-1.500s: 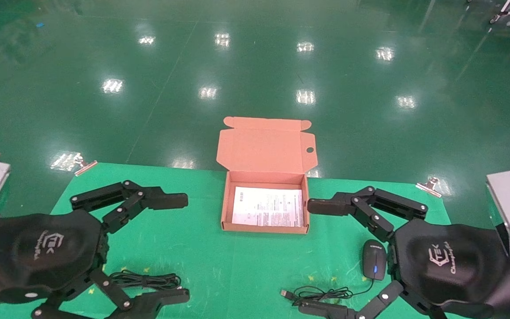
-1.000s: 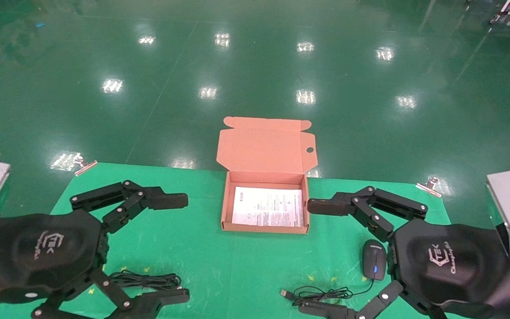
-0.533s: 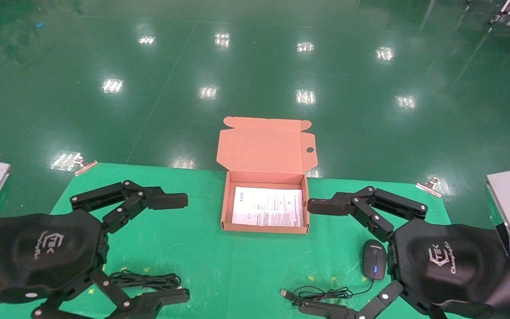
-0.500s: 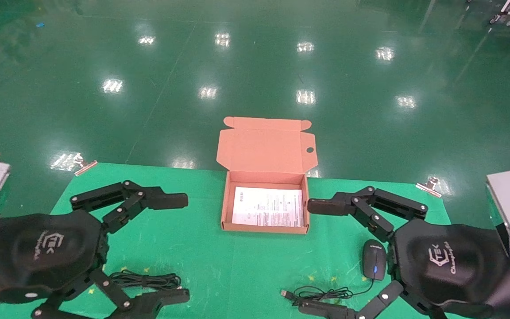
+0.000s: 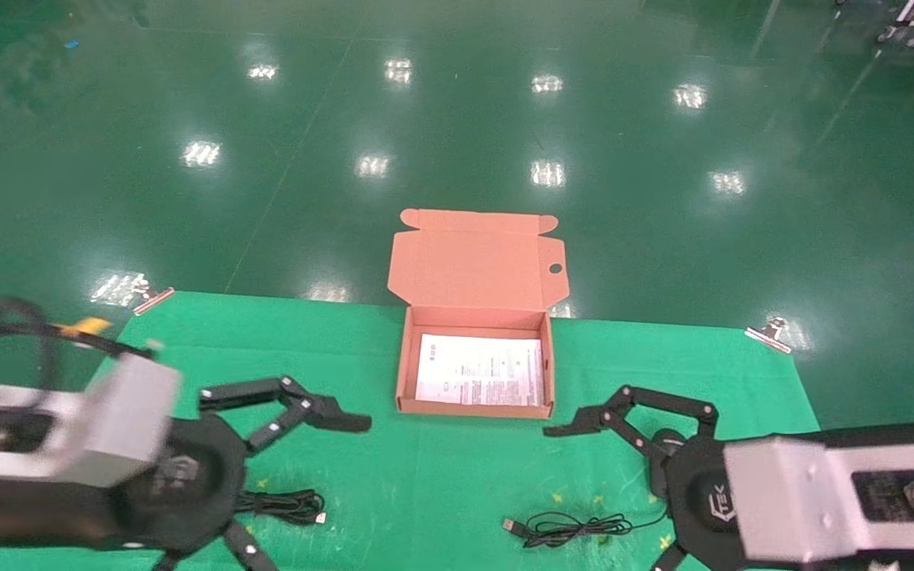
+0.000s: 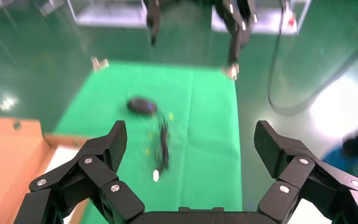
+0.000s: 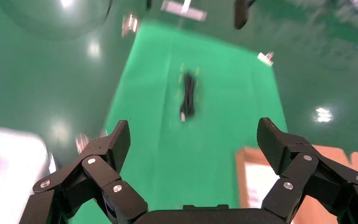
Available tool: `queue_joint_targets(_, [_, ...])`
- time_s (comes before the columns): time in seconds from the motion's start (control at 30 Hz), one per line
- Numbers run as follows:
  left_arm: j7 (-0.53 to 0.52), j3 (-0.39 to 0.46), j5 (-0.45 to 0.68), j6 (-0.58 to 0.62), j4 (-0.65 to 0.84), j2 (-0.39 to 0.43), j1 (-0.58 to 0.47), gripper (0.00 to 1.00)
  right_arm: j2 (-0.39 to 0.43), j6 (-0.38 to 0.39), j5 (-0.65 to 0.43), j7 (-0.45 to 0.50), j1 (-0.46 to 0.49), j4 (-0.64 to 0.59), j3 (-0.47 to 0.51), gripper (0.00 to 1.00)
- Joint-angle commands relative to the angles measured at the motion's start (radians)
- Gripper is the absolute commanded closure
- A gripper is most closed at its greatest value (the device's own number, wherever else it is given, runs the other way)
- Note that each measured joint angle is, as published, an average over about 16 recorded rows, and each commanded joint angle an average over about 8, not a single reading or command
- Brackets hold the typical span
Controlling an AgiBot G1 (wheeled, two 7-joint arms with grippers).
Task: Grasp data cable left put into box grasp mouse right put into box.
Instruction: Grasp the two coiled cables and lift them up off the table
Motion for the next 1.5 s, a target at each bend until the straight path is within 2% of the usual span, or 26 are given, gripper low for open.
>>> queue_joint_targets(0.03, [-0.014,0.035,0.054,0.010,-0.002,0.011,-0.036,0.00,-0.009,-0.012,-0.061,-0.034,0.043,0.006,-0.029,0.00])
queue_joint_targets(0.33, [0.010,0.244,0.280,0.014,0.010,0.069,-0.181,0.00,-0.055,0.009,-0.286,-0.212,0.149,0.012,-0.183,0.00])
queue_joint_targets(0.63, [0.068,0.380,0.455,-0.009,0.094,0.116,-0.251,0.00,-0.108,0.066,-0.464,-0.297,0.155,0.013,-0.273,0.00])
queue_joint_targets(0.87, [0.094,0.442,0.608,-0.064,0.127,0.161,-0.257,0.00,-0.151,0.161,-0.586,-0.306,0.108,0.011,-0.313,0.00])
queue_joint_targets(1.1, [0.084,0.475,0.709,-0.141,0.176,0.191,-0.226,0.00,-0.190,0.259,-0.691,-0.285,0.051,0.005,-0.341,0.00])
queue_joint_targets(1.5, [0.064,0.491,0.778,-0.261,0.343,0.257,-0.182,0.00,-0.267,0.327,-0.807,-0.195,0.004,-0.068,-0.383,0.00])
